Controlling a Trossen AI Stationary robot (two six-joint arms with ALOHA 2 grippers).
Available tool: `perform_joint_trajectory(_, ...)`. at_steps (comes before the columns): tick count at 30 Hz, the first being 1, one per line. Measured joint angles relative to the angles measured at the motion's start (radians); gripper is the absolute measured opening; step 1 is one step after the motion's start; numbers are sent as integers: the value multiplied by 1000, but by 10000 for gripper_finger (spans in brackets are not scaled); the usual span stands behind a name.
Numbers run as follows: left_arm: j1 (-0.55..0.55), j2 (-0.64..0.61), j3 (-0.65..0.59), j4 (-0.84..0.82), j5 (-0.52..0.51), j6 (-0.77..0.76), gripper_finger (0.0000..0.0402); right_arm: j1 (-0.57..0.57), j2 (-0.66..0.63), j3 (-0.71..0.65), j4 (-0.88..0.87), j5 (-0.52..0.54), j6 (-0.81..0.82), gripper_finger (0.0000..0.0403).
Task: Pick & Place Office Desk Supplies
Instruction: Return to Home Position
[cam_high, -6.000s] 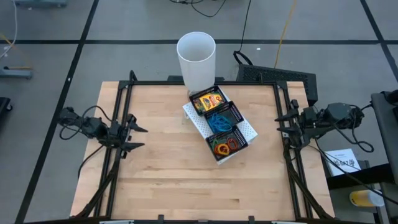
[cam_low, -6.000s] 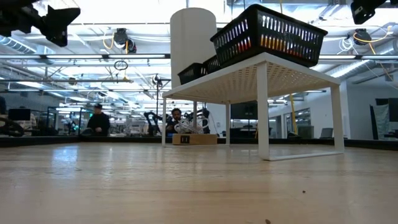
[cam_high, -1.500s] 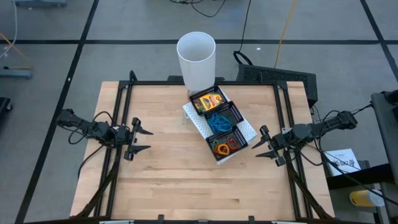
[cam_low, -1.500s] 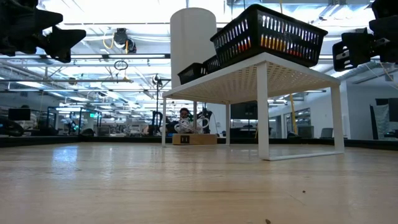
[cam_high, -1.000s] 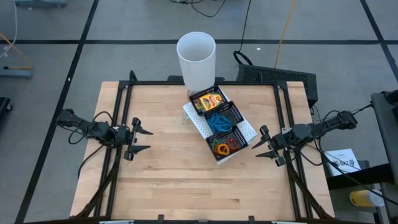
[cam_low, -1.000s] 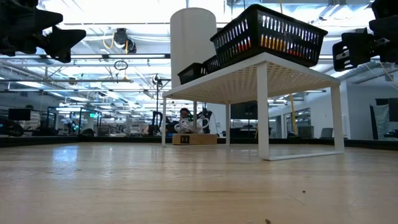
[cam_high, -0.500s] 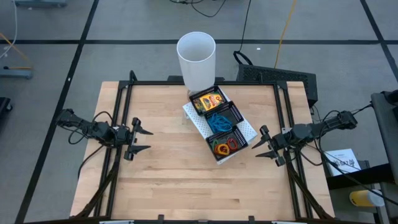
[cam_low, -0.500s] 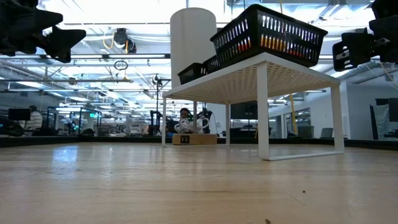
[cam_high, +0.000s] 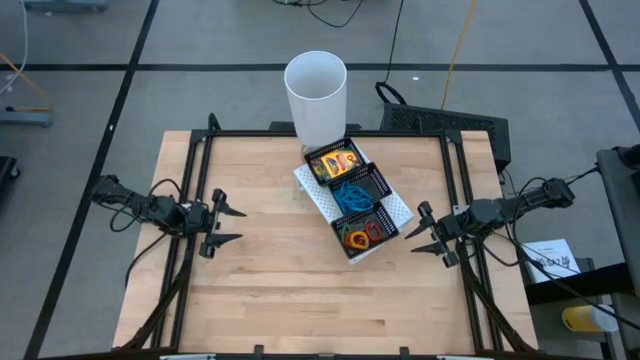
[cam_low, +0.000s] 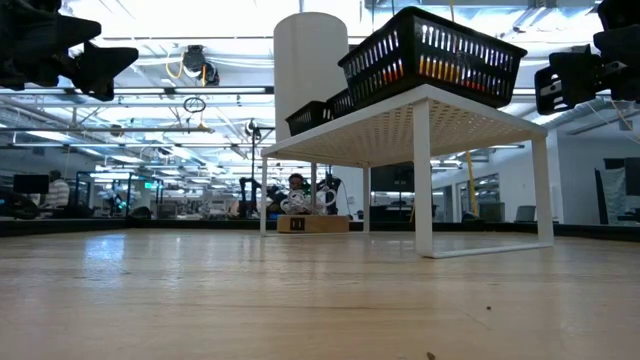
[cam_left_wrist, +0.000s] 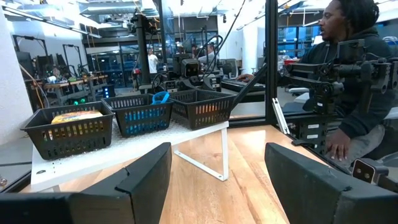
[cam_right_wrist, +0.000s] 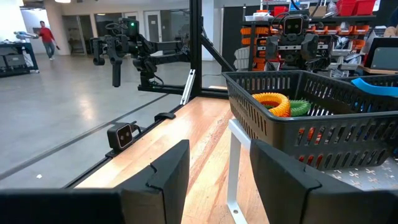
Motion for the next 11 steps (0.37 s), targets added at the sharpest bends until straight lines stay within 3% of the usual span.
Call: perform_joint_trajectory(11,0,0,0,0,0,0,269,0,0,0,0,0,0,159)
